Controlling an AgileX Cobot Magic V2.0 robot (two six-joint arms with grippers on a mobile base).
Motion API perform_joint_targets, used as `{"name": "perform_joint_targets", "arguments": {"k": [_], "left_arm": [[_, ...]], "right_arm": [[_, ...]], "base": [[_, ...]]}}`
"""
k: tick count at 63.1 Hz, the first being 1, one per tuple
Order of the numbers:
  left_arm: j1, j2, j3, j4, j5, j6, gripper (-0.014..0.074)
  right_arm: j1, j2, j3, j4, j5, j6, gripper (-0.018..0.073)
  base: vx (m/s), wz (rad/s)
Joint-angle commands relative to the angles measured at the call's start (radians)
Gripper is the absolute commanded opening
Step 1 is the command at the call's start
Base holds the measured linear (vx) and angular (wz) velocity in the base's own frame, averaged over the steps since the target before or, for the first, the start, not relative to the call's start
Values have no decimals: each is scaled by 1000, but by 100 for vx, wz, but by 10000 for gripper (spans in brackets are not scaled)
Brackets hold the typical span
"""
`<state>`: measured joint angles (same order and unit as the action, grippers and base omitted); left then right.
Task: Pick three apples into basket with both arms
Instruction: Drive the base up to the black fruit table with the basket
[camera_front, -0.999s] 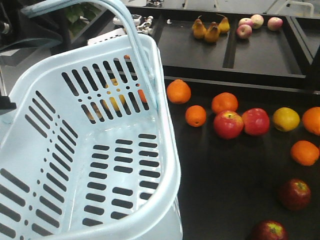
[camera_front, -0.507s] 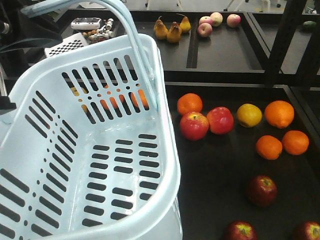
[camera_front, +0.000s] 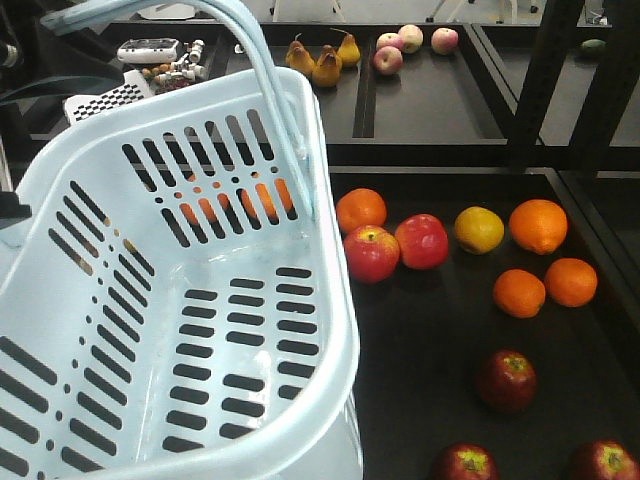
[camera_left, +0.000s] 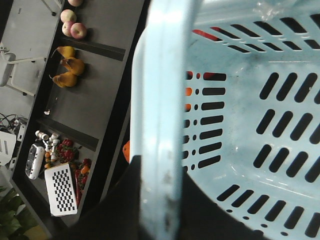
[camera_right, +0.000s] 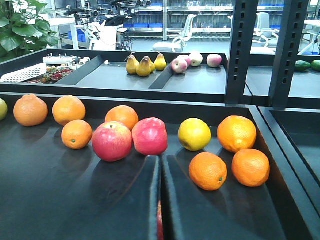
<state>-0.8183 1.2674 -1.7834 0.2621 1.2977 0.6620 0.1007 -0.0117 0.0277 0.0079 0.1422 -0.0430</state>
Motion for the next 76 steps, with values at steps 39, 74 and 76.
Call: {"name": "perform_joint_targets", "arguments": {"k": [39, 74, 76], "left_arm": [[-7, -20, -28, 13, -52, -16, -6], [-7, -20, -28, 13, -52, -16, -6], [-7, -20, -28, 13, -52, -16, -6]], "right_arm": [[1, -13, 14, -8, -77, -10, -8], [1, -13, 14, -8, -77, -10, -8], [1, -13, 14, -8, -77, -10, -8]], "base": [[-1, -5], [0, 0], [0, 0]]}}
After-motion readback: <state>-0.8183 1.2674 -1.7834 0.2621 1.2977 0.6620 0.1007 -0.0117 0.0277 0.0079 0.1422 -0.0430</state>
